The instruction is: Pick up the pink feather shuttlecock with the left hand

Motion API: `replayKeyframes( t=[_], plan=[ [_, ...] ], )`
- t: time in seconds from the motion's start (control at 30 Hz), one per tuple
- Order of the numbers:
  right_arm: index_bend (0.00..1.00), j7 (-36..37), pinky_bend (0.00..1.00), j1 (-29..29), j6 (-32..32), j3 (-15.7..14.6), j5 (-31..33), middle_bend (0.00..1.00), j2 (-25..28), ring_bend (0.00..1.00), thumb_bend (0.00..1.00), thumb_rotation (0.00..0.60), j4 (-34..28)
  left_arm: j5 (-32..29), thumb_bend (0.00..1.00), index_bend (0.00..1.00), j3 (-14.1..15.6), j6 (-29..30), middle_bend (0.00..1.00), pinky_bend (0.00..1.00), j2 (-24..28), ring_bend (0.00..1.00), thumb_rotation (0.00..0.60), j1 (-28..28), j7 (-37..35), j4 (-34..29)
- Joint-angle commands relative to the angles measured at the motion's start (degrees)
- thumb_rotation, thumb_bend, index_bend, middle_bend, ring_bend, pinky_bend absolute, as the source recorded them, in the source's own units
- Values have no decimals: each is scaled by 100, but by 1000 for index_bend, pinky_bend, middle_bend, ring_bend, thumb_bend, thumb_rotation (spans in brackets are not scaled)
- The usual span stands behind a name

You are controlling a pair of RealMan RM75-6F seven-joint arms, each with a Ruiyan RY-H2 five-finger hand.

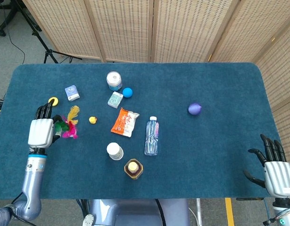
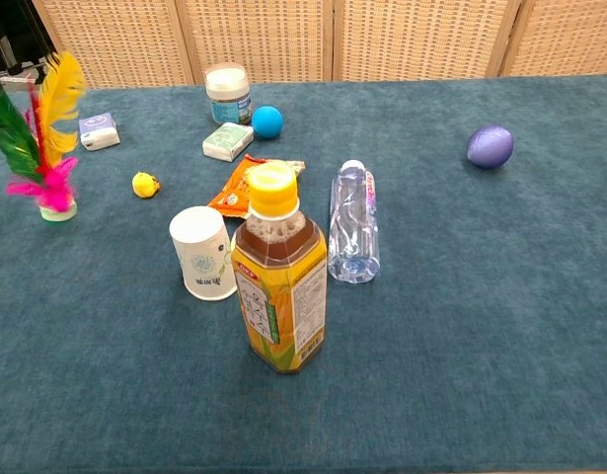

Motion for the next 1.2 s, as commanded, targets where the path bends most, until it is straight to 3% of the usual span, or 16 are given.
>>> replayKeyframes(
  t=[0.03,0.43,0.87,1.07,1.2],
  plan=[
    [315,-13,0,2,-9,-2,4,0,-3,0,208,600,-3,-15,542,727,84,-73,0,112,-50,81,600,78,-130,253],
    [315,-54,0,1,2,-6,-7,0,-17,0,208,600,-7,-148,469,721,254,-255,0,112,-103,82,600,216,29,554],
    [315,-42,0,-10,54,0,-39,0,-25,0,208,600,0,71,350,273,213,-51,0,112,98,82,600,277,72,144],
    [315,10,0,-25,131,17,-72,0,-27,0,208,600,10,337,314,62,271,172,0,112,524,82,600,431,-6,-505],
    [315,10,0,-30,150,14,-91,0,-29,0,208,600,9,630,299,0,301,448,0,112,799,82,600,601,-301,-878]
  ],
)
